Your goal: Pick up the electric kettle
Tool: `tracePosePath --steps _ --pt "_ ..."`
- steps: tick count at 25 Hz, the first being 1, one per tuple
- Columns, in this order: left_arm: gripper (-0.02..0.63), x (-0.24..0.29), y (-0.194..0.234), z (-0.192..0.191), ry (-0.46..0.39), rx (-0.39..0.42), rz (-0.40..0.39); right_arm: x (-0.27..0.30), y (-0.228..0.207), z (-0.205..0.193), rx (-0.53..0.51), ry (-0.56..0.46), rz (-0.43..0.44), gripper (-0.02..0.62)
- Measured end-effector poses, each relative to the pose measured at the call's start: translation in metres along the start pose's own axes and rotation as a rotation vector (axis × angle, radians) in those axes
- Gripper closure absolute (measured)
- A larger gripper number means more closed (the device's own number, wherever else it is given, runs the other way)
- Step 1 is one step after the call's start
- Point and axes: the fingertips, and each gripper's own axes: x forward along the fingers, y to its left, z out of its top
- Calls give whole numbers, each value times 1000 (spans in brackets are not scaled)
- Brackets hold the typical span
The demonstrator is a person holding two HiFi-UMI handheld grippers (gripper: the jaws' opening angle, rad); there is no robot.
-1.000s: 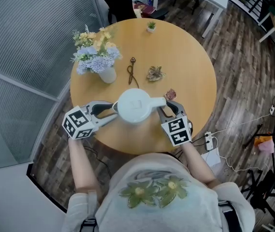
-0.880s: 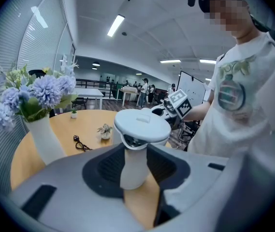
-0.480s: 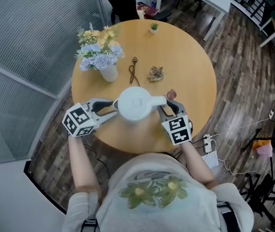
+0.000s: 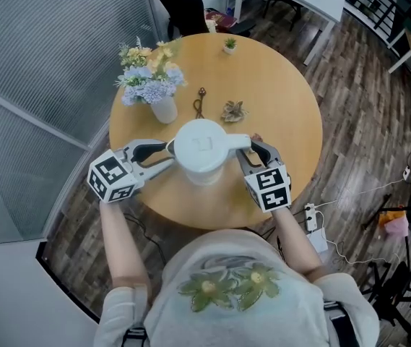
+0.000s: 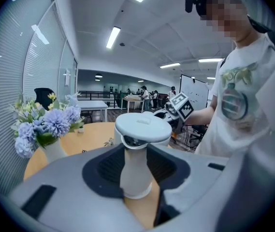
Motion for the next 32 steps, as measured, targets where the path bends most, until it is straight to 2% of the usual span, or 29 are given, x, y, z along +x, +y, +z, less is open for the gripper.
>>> tracePosePath --steps 19,26,32 --pt "462 -42 -11 56 -133 47 126 -40 0 63 -30 -154 -28 451" --pt "462 -51 -20 68 -144 82 145 -54 3 69 -28 -183 -37 452" --pt "462 -56 -45 73 -149 86 143 -79 8 61 -20 -191 -39 453"
